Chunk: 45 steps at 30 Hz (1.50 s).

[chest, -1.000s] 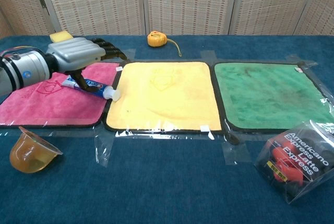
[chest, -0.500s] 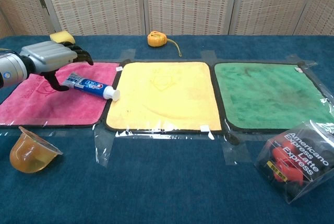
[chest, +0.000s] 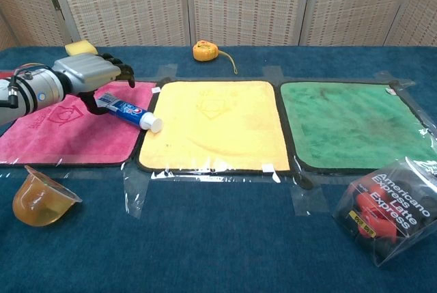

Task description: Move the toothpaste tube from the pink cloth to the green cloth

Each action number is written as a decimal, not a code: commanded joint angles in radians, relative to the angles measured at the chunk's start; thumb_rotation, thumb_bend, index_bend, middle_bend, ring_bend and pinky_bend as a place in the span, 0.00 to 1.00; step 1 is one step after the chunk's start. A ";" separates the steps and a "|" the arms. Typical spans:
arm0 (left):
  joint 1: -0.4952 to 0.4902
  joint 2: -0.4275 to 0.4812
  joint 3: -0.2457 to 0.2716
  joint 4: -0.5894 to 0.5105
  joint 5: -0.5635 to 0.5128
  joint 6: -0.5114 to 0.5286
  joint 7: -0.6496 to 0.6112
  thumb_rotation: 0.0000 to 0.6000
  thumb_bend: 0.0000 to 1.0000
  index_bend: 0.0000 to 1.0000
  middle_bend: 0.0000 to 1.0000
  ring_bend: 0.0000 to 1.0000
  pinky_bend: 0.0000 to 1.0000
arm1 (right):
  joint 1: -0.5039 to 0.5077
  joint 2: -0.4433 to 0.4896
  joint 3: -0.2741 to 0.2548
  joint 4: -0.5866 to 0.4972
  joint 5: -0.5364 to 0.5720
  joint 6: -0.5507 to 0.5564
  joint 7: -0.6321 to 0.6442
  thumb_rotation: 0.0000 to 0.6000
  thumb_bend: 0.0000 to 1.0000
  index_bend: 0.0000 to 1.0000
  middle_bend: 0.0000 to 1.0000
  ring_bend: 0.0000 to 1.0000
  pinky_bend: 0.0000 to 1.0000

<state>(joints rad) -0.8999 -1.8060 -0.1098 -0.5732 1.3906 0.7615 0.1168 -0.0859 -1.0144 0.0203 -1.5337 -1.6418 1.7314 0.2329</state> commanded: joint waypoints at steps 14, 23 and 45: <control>-0.093 -0.068 -0.038 -0.091 0.007 0.028 0.089 1.00 0.36 0.23 0.12 0.10 0.00 | -0.011 -0.002 0.002 0.013 0.009 0.009 0.014 1.00 0.38 0.07 0.11 0.15 0.08; -0.129 -0.078 -0.066 -0.205 -0.002 0.050 0.155 1.00 0.36 0.23 0.13 0.10 0.00 | -0.018 -0.009 0.004 0.035 0.016 0.014 0.038 1.00 0.38 0.07 0.11 0.15 0.08; -0.022 0.096 -0.002 -0.334 -0.026 0.063 0.156 1.00 0.35 0.20 0.12 0.09 0.00 | -0.005 -0.024 0.006 0.070 0.002 0.006 0.073 1.00 0.38 0.07 0.11 0.15 0.08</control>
<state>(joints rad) -0.9240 -1.7101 -0.1148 -0.9087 1.3626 0.8283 0.2768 -0.0913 -1.0387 0.0264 -1.4636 -1.6397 1.7370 0.3062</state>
